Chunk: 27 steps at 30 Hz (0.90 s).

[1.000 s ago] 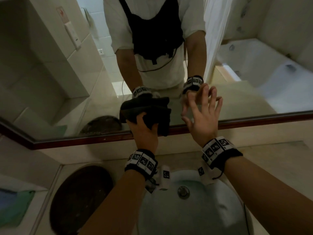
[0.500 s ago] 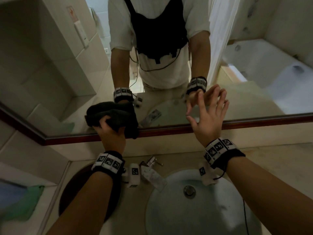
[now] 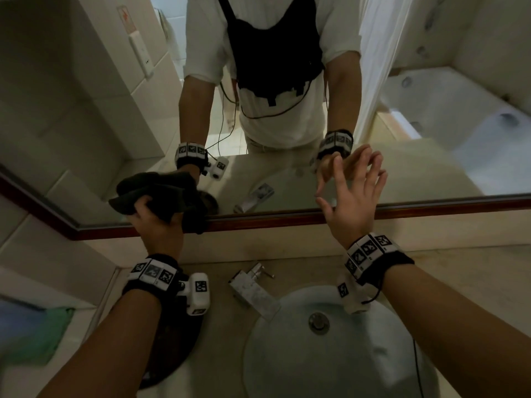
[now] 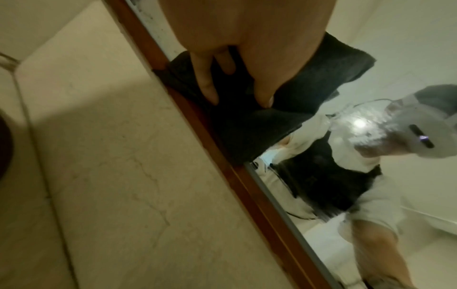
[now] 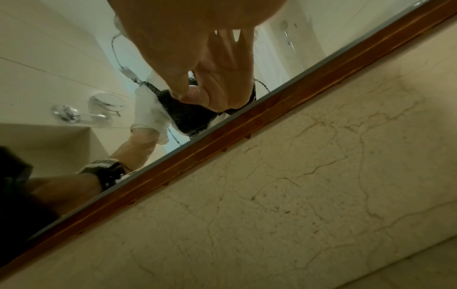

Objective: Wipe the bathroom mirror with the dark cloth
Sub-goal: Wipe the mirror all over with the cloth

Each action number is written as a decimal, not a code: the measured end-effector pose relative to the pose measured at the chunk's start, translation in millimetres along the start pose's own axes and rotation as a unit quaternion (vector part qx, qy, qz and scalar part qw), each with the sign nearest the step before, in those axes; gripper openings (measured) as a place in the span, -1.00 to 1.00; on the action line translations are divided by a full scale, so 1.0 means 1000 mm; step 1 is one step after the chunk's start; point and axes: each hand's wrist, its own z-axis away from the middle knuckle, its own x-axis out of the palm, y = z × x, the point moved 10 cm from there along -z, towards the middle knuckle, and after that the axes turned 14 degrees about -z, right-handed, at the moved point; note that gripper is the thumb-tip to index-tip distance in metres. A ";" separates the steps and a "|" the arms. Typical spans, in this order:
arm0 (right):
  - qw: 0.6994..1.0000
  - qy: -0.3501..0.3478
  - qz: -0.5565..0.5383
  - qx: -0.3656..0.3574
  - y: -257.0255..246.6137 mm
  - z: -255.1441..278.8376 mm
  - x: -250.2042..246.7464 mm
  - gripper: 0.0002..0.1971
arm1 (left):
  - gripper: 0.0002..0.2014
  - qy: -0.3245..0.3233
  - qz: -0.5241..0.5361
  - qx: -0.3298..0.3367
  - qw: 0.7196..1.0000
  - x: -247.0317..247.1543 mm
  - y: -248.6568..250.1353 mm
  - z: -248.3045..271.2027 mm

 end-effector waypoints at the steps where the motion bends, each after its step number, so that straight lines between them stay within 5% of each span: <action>1: 1.000 0.000 0.001 0.000 0.000 0.000 0.000 0.00 | -0.36 -0.003 -0.001 0.004 1.000 0.003 0.006 0.003; 13: 0.999 -0.014 0.019 -0.023 0.001 0.003 -0.003 0.08 | -0.45 -0.094 0.027 0.113 0.989 0.108 0.136 0.115; 22: 0.999 -0.040 0.022 -0.021 0.003 0.004 -0.006 0.14 | -0.52 -0.011 -0.003 0.101 0.995 0.058 0.095 0.068; 27: 0.997 -0.060 0.020 -0.038 0.003 0.005 -0.009 0.11 | -0.35 -0.046 -0.045 0.017 0.998 0.040 0.041 0.031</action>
